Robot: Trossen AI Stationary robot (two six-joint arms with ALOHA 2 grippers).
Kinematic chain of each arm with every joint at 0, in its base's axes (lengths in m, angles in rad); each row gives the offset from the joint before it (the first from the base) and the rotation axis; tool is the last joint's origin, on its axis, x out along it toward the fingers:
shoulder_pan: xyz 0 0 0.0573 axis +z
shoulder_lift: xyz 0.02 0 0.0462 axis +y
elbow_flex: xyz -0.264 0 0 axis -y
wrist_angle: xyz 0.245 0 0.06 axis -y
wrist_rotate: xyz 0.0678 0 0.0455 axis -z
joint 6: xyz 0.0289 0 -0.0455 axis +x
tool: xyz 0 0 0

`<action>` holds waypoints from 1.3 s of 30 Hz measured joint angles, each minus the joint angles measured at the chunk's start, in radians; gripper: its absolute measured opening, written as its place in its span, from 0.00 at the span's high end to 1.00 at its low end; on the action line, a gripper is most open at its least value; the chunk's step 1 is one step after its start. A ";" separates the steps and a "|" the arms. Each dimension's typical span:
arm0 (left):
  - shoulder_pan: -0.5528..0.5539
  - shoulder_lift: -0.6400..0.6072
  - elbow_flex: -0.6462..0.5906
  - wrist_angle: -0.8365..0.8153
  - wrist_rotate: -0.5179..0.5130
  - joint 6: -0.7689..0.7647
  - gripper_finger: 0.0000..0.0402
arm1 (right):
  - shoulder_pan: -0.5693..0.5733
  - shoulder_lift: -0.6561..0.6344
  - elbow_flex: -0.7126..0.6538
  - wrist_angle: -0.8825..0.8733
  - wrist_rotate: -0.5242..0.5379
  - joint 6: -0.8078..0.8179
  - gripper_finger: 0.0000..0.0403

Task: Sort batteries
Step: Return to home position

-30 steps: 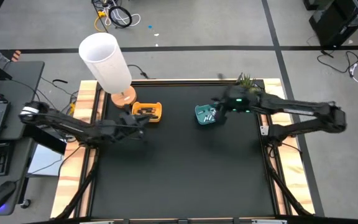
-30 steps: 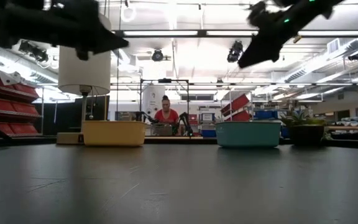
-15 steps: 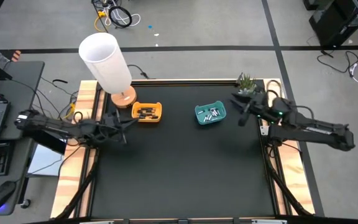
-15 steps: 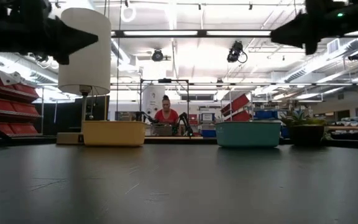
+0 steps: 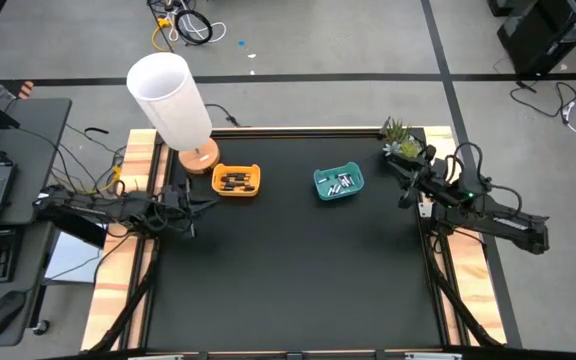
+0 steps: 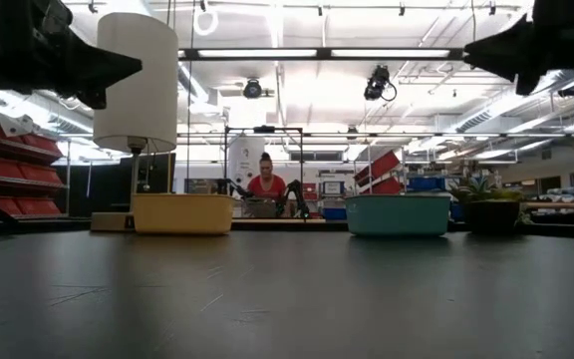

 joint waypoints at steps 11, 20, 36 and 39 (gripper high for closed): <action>0.000 -0.074 -0.032 -0.012 0.172 -0.053 0.96 | 0.000 -0.012 -0.054 0.028 -0.058 -0.010 0.69; 0.000 -0.071 -0.032 -0.035 0.415 0.028 0.96 | 0.000 -0.013 -0.164 0.204 -0.176 -0.040 0.69; 0.000 -0.053 -0.032 0.018 0.201 0.223 0.96 | 0.000 -0.009 -0.198 0.248 -0.115 0.081 0.72; 0.000 -0.053 -0.032 0.053 0.198 0.336 0.96 | 0.000 -0.007 -0.198 0.247 -0.115 0.113 0.72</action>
